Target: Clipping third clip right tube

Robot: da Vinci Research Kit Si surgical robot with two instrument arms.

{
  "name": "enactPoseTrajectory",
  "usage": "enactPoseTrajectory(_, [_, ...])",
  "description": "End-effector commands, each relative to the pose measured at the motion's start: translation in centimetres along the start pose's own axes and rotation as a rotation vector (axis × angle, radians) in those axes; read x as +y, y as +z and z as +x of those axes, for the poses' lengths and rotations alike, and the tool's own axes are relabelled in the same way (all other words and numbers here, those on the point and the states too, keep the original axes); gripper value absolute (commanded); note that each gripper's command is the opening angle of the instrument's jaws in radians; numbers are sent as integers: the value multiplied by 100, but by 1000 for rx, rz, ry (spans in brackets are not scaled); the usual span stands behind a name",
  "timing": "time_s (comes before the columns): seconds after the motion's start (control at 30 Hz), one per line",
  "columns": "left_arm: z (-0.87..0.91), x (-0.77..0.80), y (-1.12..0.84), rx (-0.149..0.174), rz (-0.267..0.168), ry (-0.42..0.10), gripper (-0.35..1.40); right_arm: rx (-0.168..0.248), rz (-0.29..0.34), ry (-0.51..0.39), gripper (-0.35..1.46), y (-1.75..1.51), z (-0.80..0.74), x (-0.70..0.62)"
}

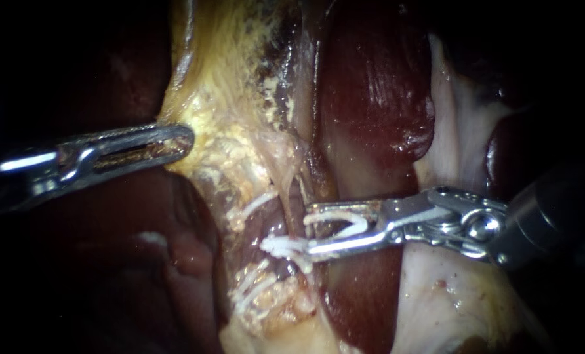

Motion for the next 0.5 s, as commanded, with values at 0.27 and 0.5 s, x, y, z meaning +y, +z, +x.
enactPoseTrajectory(0.27, [0, 0, -1, 0, -1, 0, -35, 0, -20, -2, 55, 13, -1, 18])
enactPoseTrajectory(0.5, [1, -2, -2, -1, -1, -1, -35, -8, -43, -7, 55, 36, -6, 30])
